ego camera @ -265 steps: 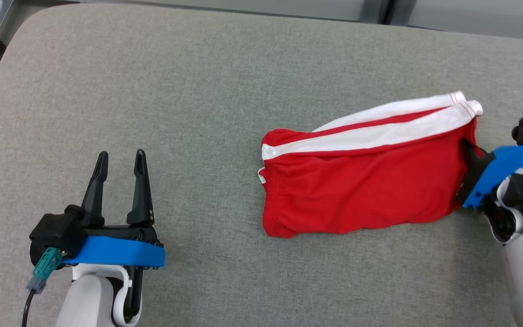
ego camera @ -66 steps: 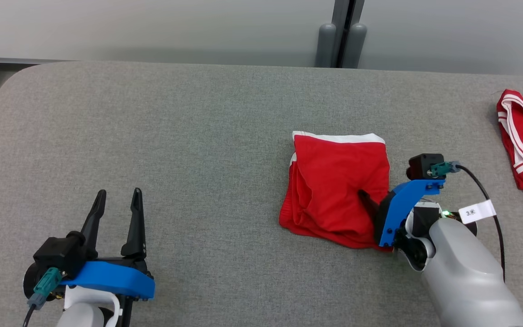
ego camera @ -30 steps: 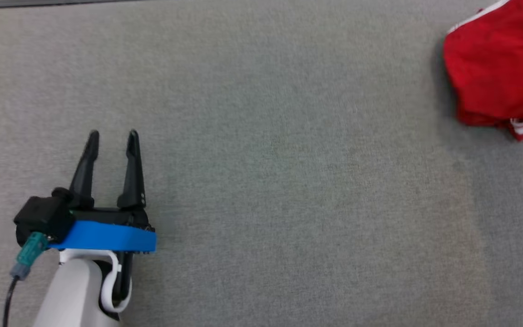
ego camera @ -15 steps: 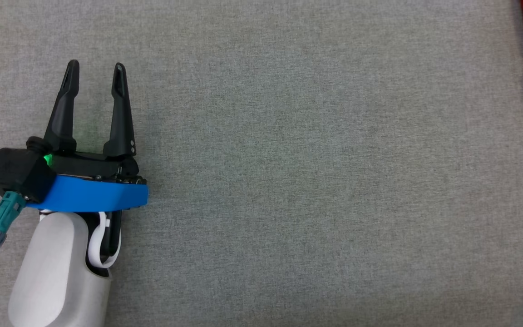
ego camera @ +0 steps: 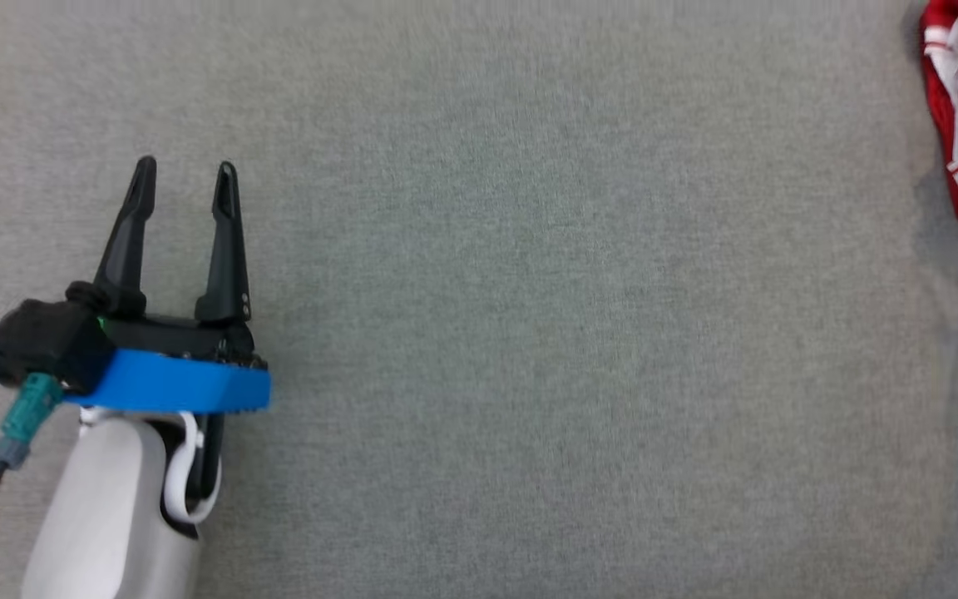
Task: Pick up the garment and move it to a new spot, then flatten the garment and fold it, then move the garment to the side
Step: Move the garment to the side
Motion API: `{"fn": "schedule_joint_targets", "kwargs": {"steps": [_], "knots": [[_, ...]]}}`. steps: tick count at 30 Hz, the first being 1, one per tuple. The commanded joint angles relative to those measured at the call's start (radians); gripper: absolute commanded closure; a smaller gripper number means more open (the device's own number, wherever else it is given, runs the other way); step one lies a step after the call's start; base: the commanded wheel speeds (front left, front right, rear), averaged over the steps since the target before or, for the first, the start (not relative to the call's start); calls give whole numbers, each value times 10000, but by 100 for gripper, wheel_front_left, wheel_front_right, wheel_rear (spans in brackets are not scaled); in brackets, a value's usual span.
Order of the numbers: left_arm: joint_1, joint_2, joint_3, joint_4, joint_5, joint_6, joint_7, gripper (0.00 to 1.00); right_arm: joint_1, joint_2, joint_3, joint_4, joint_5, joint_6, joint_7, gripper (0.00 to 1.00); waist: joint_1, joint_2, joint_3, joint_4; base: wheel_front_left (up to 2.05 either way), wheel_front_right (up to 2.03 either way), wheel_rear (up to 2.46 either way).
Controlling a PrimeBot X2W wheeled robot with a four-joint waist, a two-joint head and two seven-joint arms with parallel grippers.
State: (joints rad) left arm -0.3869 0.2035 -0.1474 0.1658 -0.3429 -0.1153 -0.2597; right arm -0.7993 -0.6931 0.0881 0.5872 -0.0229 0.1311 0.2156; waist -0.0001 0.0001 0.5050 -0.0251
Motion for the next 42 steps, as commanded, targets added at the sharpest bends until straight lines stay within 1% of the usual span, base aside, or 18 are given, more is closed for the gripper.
{"fn": "schedule_joint_targets", "kwargs": {"steps": [1,4,6,9,11,15,19,23,28,34,42], "knots": [[104,-3,-20,60,-20,7,-34,0,200,205,-180,-72,59,-5,-167,0,1,-1,-325,-157,0,0,0],[484,-41,-20,333,-82,49,-39,0,826,1527,-1302,-447,195,-4,-979,0,1,-1,-1015,-174,0,0,0],[755,-42,7,482,-145,73,-39,0,1355,2381,-1723,-848,292,-4,-1526,0,1,-1,-1495,-187,0,0,0],[1232,-24,58,736,-204,145,-40,0,2229,3399,-2025,-1488,460,-4,-2098,0,1,-1,-2183,-167,0,0,0],[1509,-54,30,855,-275,149,-25,0,2878,3977,-2038,-1928,651,-4,-2319,0,1,-1,-2577,-120,0,0,0],[1981,-114,-24,984,-364,181,-12,0,4169,4914,-2212,-3011,845,-4,-2506,0,1,-1,-3262,117,0,0,0],[2399,-133,-64,1150,-392,304,26,0,5493,5711,-2446,-4071,823,-4,-2292,0,1,-1,-3806,375,0,0,0],[2730,-131,-88,1281,-417,418,66,0,6565,6175,-2632,-4799,792,-4,-2163,0,1,-1,-4266,552,0,0,0],[3117,-124,-95,1537,-518,457,79,0,7531,6396,-2776,-5180,919,-2,-2145,0,1,-1,-4873,630,0,0,0],[3416,-176,-117,1624,-613,501,51,0,8108,6431,-2697,-5219,1106,-2,-2064,0,1,-1,-5196,623,0,0,0],[3470,-180,-174,1760,-679,485,26,0,8357,6424,-2300,-4732,1343,-2,-2347,0,1,-1,-5320,629,0,0,0]]}}
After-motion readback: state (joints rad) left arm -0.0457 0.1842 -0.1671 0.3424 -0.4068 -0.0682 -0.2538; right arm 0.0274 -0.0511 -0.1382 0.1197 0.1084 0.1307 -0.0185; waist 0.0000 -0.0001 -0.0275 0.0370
